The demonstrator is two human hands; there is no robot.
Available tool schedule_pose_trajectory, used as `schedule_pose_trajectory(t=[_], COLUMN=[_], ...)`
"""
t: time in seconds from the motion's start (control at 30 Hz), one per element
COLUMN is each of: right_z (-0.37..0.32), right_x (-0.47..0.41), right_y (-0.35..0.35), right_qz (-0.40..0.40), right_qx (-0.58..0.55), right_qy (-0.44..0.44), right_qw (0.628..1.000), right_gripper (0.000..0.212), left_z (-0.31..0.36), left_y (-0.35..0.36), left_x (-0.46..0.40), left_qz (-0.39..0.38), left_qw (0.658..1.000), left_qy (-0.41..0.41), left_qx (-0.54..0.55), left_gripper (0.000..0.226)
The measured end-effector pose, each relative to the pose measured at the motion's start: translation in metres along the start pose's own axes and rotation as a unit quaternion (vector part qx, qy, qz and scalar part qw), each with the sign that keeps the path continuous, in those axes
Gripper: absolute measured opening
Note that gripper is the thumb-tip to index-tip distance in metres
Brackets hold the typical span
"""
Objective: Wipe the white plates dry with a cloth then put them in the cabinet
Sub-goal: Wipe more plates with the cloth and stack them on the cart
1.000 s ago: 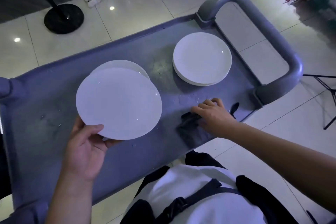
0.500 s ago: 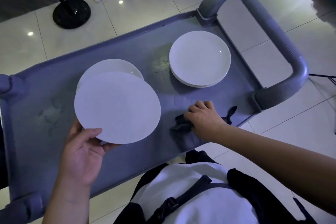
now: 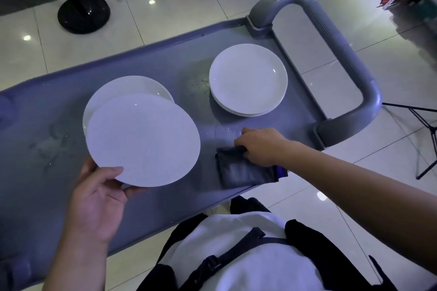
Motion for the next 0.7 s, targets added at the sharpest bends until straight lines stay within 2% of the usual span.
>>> schedule_pose_trajectory(t=[0.17,0.27,0.43,0.53,0.7], right_z=[0.004,0.0,-0.042,-0.037,-0.02], right_x=[-0.01,-0.004,0.028,0.018,-0.01], right_y=[0.016,0.009,0.015,0.03,0.023], right_qz=[0.022,0.082,0.132,0.104,0.051], right_qx=[-0.02,-0.011,-0.09,-0.072,-0.03], right_qy=[0.033,0.049,0.012,0.054,0.09], right_qw=[0.999,0.995,0.987,0.99,0.994], right_gripper=[0.047,0.062,0.056,0.059,0.051], left_z=[-0.002,-0.002,-0.002,-0.002,-0.001], left_y=[0.0,0.0,0.002,0.003,0.005], left_x=[0.0,0.001,-0.001,-0.004,-0.009], left_qz=[-0.001,-0.003,-0.016,-0.024,-0.041], left_qw=[1.0,1.0,1.0,1.0,0.999], left_qy=[-0.009,-0.01,-0.01,-0.015,-0.026], left_qx=[0.003,0.007,0.012,0.012,0.015], left_gripper=[0.053,0.053,0.052,0.052,0.059])
Point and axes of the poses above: each hand's wrist, its own x-axis away from the middle knuckle, its own y-axis out of the palm, z = x × y, the point moved 9 cm from there along -x, towards the middle knuckle, and after that the axes turned 7 degrees about x, right-handed, at the moved point
